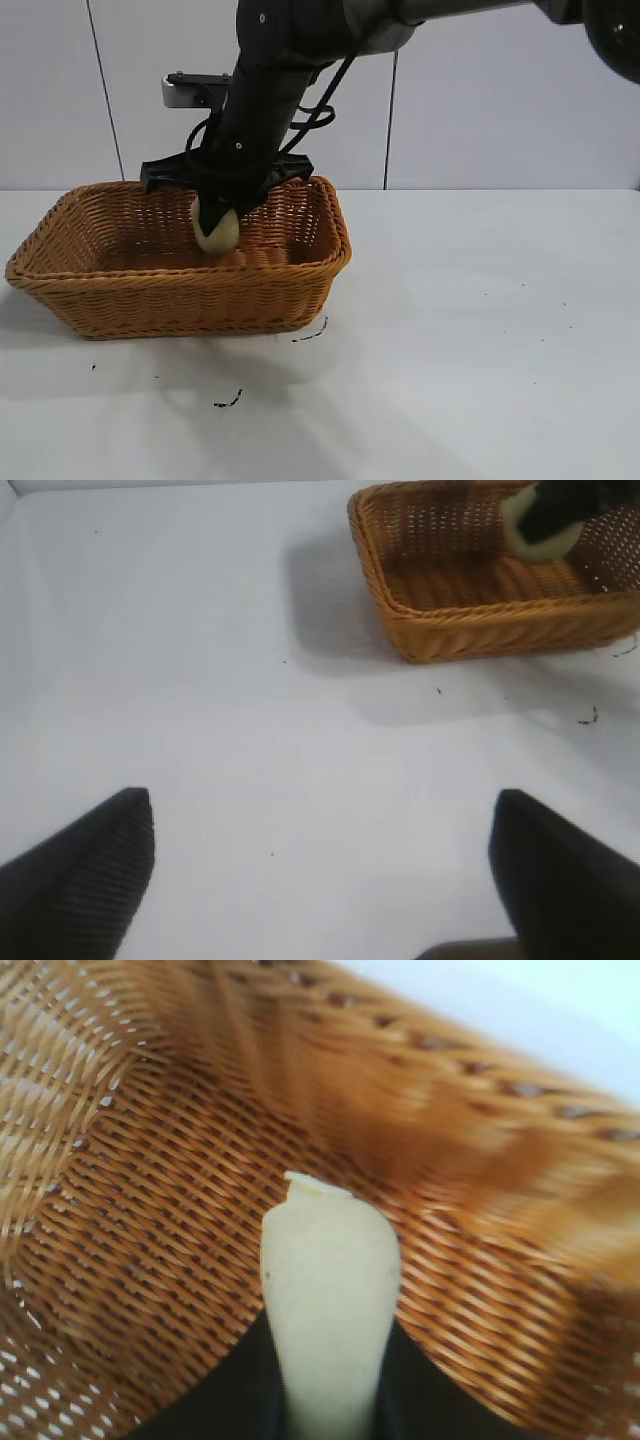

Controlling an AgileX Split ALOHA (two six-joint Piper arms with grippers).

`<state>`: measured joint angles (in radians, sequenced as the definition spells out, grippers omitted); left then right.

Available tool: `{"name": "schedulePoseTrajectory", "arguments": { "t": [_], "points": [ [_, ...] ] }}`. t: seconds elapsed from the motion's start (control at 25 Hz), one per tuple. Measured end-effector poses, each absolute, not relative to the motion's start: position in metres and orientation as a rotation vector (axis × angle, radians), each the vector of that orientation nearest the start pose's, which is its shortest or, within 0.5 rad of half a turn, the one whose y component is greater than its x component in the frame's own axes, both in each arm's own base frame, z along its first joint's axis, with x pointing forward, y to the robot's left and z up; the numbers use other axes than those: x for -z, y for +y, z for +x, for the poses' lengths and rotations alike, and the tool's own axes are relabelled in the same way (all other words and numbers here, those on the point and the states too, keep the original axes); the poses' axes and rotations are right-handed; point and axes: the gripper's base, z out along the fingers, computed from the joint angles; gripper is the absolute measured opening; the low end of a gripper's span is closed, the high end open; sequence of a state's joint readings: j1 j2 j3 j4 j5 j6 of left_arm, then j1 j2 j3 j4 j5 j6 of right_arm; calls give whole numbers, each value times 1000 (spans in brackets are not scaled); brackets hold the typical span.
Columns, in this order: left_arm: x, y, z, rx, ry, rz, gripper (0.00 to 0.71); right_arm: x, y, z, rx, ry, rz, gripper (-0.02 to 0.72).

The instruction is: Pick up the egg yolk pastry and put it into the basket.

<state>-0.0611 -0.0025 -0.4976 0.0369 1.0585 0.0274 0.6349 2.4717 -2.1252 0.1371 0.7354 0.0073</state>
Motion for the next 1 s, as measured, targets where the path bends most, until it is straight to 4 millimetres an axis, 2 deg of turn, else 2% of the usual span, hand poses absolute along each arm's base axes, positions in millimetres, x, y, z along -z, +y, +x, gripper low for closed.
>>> {"name": "schedulePoseTrajectory", "arguments": {
  "t": [0.08, 0.16, 0.28, 0.32, 0.36, 0.44, 0.52, 0.64, 0.8, 0.88, 1.0],
  "points": [
    [-277, 3, -5, -23, 2040, 89, 693, -144, 330, 432, -398, 2510, -717, 143],
    [-277, 3, -5, -23, 2040, 89, 693, -142, 330, 432, -397, 2514, -720, 215],
    [-277, 3, -5, -23, 2040, 89, 693, -142, 330, 432, -383, 2508, -729, 418],
    [-277, 3, -5, -23, 2040, 89, 693, -143, 330, 433, -371, 2501, -736, 516],
    [-277, 3, -5, -23, 2040, 89, 693, -145, 329, 433, -360, 2497, -743, 581],
    [-277, 3, -5, -23, 2040, 89, 693, -154, 328, 433, -341, 2484, -749, 642],
    [-277, 3, -5, -23, 2040, 89, 693, -170, 325, 433, -317, 2464, -755, 666],
    [-277, 3, -5, -23, 2040, 89, 693, -206, 318, 430, -297, 2447, -751, 676],
    [-277, 3, -5, -23, 2040, 89, 693, -247, 296, 429, -268, 2458, -720, 676],
    [-277, 3, -5, -23, 2040, 89, 693, -258, 280, 435, -250, 2462, -683, 676],
    [-277, 3, -5, -23, 2040, 89, 693, -262, 246, 451, -210, 2493, -598, 676]
  ]
}}
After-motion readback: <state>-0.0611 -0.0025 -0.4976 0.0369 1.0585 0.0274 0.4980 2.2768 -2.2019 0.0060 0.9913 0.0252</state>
